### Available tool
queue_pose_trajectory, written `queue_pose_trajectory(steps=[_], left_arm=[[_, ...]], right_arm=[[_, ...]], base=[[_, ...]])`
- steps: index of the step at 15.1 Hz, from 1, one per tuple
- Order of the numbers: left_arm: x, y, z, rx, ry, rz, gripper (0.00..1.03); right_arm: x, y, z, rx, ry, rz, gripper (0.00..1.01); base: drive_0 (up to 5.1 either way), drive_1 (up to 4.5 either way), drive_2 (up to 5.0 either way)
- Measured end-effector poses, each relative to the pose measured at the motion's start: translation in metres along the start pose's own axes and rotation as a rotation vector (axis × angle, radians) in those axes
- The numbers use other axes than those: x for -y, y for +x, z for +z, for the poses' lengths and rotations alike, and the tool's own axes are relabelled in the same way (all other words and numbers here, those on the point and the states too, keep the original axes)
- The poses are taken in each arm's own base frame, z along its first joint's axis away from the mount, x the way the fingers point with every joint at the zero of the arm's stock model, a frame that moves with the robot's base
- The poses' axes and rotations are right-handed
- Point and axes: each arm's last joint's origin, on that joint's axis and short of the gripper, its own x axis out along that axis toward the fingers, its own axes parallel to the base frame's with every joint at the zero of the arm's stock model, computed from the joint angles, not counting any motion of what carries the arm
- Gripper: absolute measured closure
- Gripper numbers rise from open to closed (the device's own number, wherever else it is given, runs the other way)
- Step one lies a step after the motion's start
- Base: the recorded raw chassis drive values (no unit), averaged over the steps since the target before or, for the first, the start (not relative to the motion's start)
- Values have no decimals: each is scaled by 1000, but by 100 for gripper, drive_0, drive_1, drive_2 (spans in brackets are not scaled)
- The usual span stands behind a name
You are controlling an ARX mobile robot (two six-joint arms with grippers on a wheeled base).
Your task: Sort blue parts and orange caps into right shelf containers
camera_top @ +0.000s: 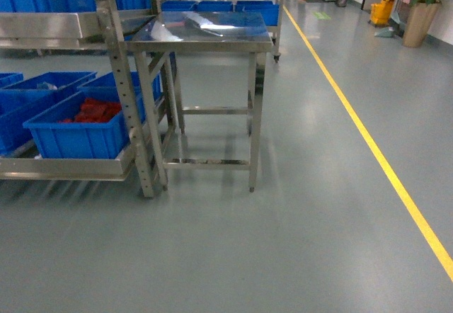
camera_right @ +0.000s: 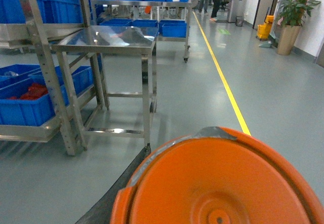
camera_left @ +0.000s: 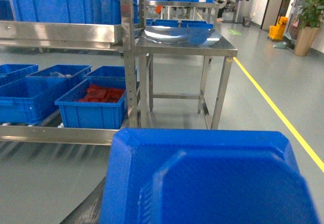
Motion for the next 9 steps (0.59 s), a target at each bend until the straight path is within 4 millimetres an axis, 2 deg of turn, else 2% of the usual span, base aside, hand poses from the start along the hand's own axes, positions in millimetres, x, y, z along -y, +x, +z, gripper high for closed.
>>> queue_pose_trajectory(steps=[9], left_arm=[[0,0,0,-1,0,0,61]], right_arm=[[0,0,0,0,0,0,59]], base=[[-4,429,-437]])
